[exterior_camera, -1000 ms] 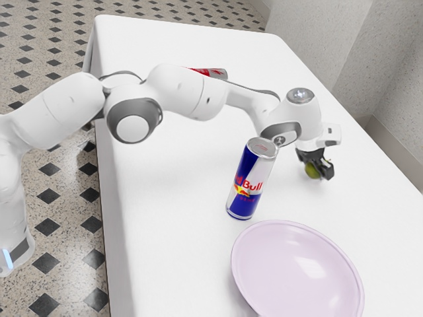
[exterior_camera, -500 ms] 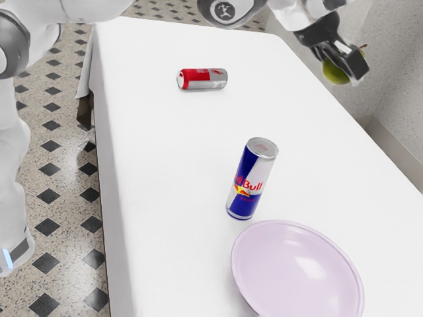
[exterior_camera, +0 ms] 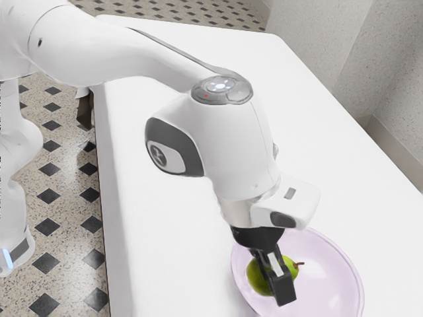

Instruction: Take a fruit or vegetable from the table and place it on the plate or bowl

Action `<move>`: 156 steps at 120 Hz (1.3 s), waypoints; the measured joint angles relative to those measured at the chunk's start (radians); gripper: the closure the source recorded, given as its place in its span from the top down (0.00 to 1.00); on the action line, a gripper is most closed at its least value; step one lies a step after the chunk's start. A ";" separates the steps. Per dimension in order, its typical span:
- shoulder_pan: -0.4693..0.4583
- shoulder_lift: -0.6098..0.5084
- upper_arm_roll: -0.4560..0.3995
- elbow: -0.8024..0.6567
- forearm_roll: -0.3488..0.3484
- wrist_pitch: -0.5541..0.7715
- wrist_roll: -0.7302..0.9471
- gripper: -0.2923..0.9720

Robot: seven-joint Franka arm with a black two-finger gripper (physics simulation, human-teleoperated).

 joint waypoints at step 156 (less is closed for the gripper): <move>0.320 0.335 -0.055 0.171 -0.012 0.010 -0.276 0.64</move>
